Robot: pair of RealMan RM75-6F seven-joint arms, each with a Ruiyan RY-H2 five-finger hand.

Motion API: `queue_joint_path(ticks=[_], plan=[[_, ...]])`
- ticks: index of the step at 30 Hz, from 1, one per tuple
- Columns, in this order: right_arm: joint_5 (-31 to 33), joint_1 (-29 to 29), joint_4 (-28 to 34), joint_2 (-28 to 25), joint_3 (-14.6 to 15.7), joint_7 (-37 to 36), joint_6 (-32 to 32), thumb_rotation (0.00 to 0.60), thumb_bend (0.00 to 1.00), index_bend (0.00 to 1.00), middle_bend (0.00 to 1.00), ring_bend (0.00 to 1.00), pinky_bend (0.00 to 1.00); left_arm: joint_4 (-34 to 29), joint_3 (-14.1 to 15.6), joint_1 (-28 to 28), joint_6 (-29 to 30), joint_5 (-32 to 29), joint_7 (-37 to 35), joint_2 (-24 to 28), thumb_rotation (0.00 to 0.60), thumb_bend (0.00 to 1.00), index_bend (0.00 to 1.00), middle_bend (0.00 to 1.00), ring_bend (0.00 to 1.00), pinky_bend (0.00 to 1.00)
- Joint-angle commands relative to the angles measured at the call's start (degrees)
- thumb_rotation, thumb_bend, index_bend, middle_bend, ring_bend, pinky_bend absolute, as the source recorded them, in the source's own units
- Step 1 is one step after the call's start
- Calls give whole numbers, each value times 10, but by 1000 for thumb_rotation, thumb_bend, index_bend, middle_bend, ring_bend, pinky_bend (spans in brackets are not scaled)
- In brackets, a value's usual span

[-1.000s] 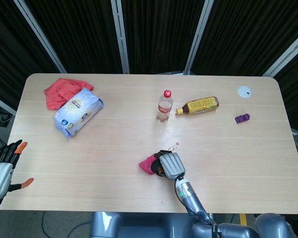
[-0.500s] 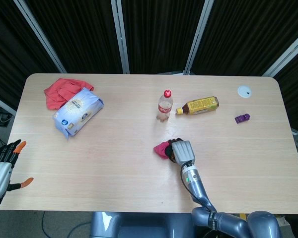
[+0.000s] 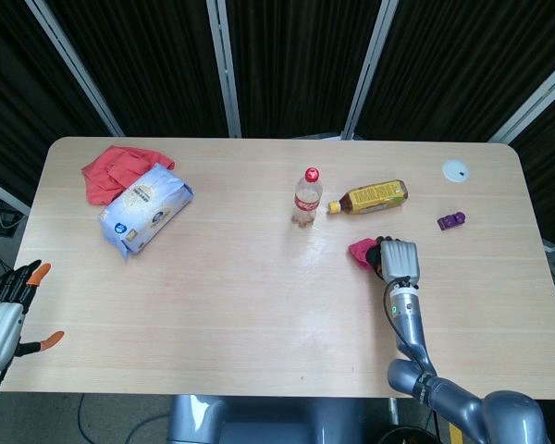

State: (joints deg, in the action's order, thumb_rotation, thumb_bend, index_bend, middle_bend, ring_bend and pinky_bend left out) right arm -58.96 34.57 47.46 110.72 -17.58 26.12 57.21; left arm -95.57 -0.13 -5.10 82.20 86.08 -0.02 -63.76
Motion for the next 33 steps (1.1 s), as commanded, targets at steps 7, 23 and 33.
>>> queue_joint_path(ticks=[7,23,33], plan=[[-35,-21,114,-4,51,-7,0,600,555,761,647,515,694,2,0,0,2,1,6,-3,600,2,0,0,0,0],[-54,-17,309,-33,86,79,30,600,553,762,647,514,694,3,-1,2,3,-1,-1,0,600,4,4,0,0,0],[-21,-33,283,-123,44,94,74,600,553,760,638,496,694,5,0,2,5,1,7,-3,600,4,4,0,0,0]])
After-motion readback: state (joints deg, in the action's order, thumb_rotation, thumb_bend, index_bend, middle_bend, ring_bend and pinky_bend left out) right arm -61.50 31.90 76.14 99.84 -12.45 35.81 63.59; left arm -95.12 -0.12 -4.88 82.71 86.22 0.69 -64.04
